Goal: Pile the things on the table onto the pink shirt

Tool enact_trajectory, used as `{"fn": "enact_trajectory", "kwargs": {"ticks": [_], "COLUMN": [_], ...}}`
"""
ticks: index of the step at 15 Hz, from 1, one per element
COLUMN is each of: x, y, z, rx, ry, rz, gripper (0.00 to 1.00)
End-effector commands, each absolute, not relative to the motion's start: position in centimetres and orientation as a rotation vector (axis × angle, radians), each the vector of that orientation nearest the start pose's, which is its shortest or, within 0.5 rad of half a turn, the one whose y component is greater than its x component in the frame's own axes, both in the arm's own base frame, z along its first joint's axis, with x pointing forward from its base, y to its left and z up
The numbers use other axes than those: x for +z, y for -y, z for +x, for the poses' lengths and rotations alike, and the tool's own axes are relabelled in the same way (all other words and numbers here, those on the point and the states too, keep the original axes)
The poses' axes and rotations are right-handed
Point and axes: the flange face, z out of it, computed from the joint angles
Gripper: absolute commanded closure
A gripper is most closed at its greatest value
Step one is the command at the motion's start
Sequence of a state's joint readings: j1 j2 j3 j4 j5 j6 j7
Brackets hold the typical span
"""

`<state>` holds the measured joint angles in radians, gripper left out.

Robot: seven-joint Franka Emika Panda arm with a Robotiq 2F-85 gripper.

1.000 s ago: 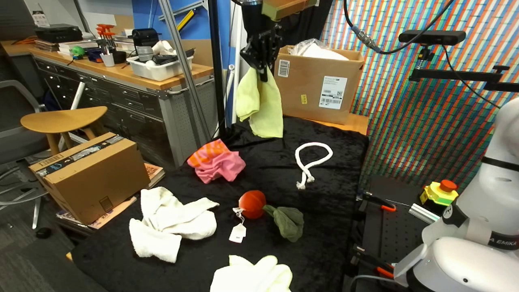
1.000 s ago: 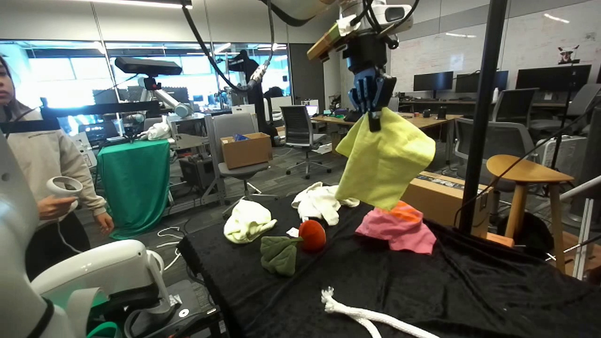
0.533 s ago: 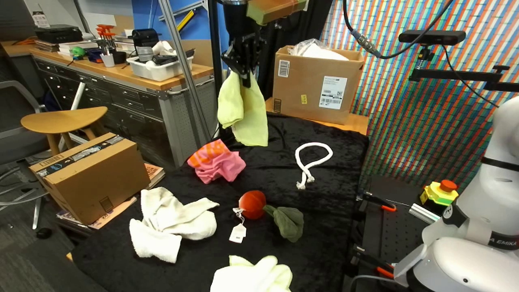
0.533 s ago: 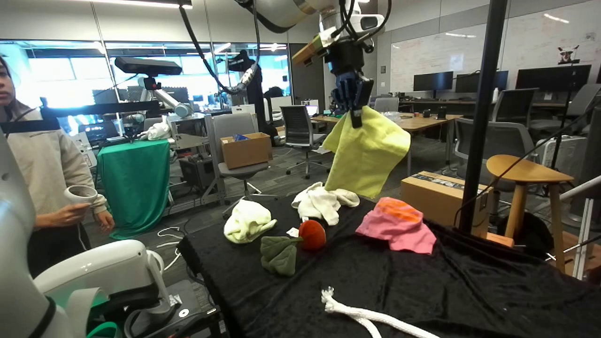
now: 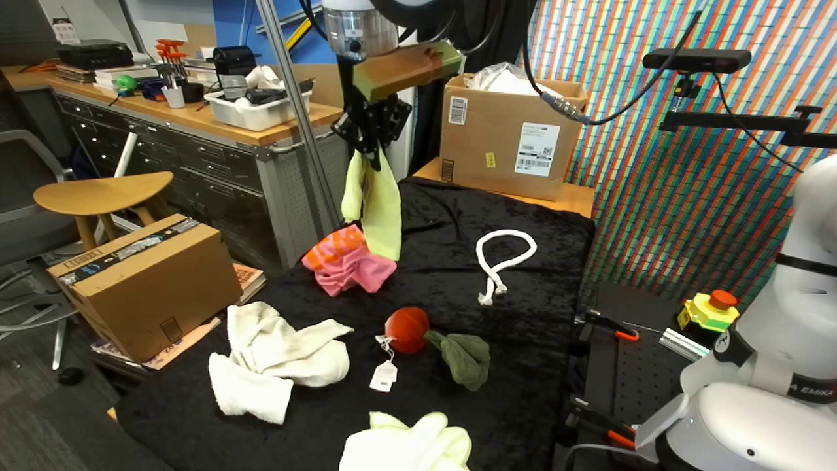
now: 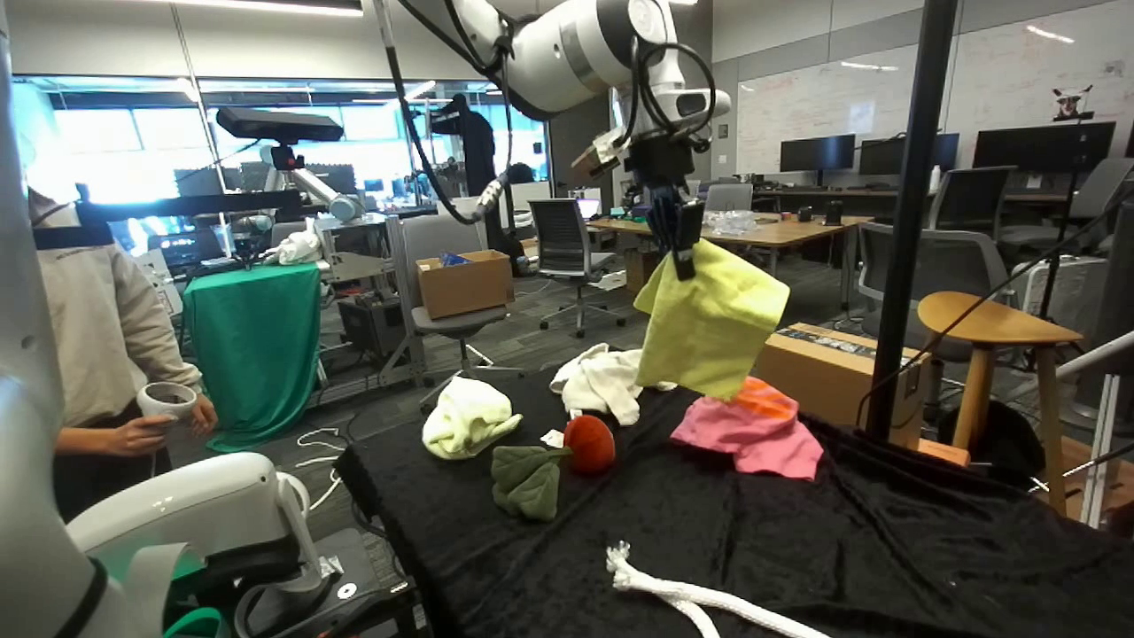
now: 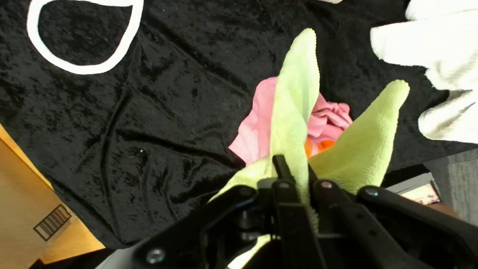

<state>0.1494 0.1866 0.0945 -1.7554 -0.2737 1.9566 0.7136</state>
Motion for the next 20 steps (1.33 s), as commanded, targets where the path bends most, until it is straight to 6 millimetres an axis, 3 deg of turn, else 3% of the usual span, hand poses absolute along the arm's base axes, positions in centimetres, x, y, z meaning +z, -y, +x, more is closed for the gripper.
{"fn": "enact_trajectory", "kwargs": {"ticks": [1,5,20], "x": [44.6,43.1,41.4], "y": [-13.3,-13.3,-12.0], "z": [62.0,62.7,65.8], "rx": [-0.271,-0.238,-0.231], "ry": [-0.793,-0.871,-1.105], "rz": [-3.264,-3.245,-3.147], "gripper": [0.92,0.92,0.89]}}
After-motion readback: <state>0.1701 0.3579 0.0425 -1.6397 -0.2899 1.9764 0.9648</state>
